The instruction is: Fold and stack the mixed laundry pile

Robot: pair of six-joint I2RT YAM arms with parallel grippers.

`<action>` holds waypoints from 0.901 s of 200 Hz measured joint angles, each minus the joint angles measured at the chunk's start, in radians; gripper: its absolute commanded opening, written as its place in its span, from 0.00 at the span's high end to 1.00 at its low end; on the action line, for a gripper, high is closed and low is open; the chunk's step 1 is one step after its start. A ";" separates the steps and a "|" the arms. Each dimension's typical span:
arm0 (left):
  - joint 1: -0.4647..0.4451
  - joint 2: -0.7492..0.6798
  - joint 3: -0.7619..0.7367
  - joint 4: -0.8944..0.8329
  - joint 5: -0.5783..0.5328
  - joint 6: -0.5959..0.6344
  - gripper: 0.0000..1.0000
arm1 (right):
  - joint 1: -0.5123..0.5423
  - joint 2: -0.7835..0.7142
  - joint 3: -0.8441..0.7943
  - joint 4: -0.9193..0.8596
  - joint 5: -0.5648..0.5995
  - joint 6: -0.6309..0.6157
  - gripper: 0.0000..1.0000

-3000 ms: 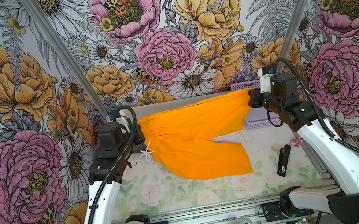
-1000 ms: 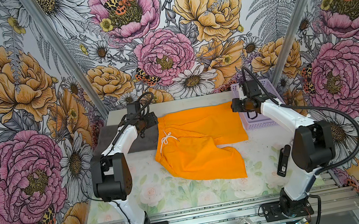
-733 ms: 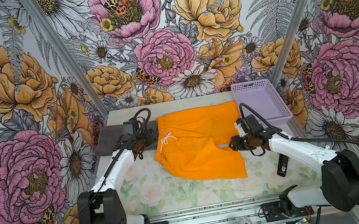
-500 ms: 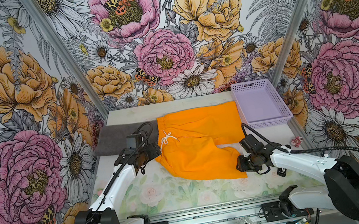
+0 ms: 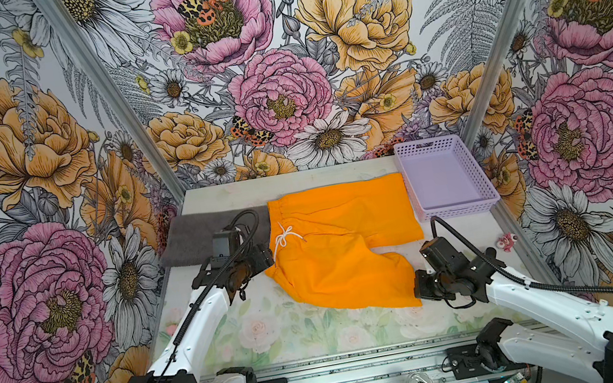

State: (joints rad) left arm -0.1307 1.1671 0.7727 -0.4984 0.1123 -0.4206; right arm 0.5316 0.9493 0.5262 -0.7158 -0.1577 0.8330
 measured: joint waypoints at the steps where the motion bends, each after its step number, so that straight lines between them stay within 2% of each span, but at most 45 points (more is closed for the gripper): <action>1: 0.000 0.000 0.000 0.000 0.000 0.000 0.21 | 0.003 -0.005 0.000 -0.003 -0.001 0.002 1.00; 15: 0.000 0.000 0.000 0.000 0.000 0.000 0.21 | 0.022 -0.033 0.000 -0.032 -0.001 0.022 0.99; 26: 0.000 0.002 0.000 0.002 0.000 0.000 0.21 | 0.030 -0.032 0.000 -0.047 0.005 0.029 0.79; 38: 0.000 0.008 0.000 0.002 0.000 0.000 0.21 | 0.031 -0.013 0.000 -0.055 0.023 0.035 0.69; 58: 0.000 0.022 0.000 0.003 0.000 0.000 0.21 | 0.030 0.056 0.000 -0.048 0.047 0.026 0.62; 81: 0.000 0.028 0.000 0.005 0.000 0.000 0.21 | 0.030 0.139 0.000 -0.011 0.057 0.019 0.60; 91: 0.000 0.028 0.000 0.006 0.000 0.000 0.21 | 0.030 0.167 0.000 0.013 0.056 0.019 0.61; 101: 0.000 0.028 0.000 0.006 0.000 0.000 0.21 | 0.030 0.189 0.000 0.038 0.056 0.017 0.67; 120: 0.000 0.028 0.000 0.006 0.000 0.000 0.21 | 0.030 0.208 -0.001 0.071 0.053 0.011 0.87; 138: 0.000 0.026 0.000 0.006 0.000 0.000 0.21 | 0.030 0.196 -0.007 0.080 0.046 0.017 0.99; 180: 0.002 0.003 0.000 0.003 0.000 0.000 0.21 | 0.076 0.009 -0.020 -0.013 0.044 0.071 1.00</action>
State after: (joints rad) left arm -0.1287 1.1706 0.7727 -0.4950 0.1127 -0.4206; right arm 0.6075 0.9585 0.5064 -0.7284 -0.1135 0.9035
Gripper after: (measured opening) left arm 0.792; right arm 0.045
